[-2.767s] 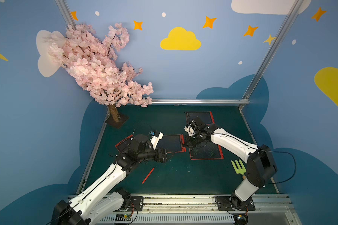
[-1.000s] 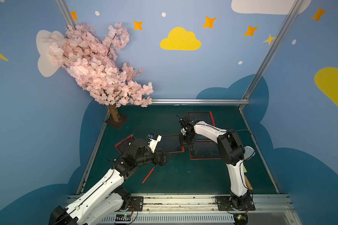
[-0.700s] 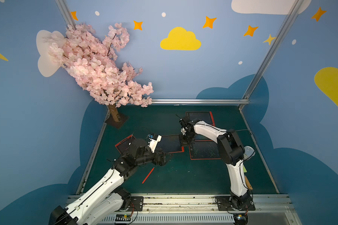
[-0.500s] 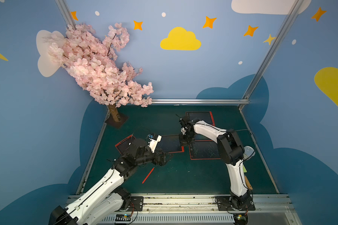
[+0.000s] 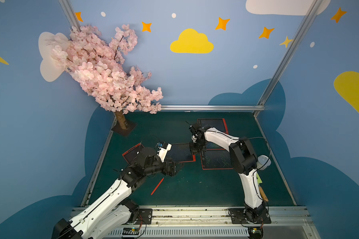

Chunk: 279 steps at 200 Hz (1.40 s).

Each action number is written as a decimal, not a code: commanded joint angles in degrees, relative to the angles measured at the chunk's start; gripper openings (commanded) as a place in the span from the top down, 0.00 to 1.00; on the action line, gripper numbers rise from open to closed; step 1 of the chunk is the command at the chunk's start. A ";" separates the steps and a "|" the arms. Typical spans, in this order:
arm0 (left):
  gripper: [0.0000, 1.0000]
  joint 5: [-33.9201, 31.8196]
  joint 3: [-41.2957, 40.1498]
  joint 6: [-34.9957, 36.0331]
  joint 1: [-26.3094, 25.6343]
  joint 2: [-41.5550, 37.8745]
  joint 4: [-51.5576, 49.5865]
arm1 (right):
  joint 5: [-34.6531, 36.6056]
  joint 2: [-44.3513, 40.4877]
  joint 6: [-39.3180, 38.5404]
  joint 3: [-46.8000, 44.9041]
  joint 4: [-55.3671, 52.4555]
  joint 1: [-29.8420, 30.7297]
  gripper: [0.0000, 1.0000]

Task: Place the stylus back onto the writing tablet
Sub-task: Place the stylus on the writing tablet.

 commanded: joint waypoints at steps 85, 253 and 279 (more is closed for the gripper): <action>0.02 0.17 0.44 0.74 -0.07 -0.06 -0.06 | 5.13 5.51 -0.91 4.85 -5.24 0.36 0.98; 0.02 0.28 0.57 0.65 -0.10 0.65 -0.15 | 9.05 13.01 -1.93 14.65 -10.47 0.61 0.98; 0.02 0.28 0.66 0.58 -0.12 0.74 -0.24 | 9.26 13.77 -2.06 16.04 -10.71 0.17 0.98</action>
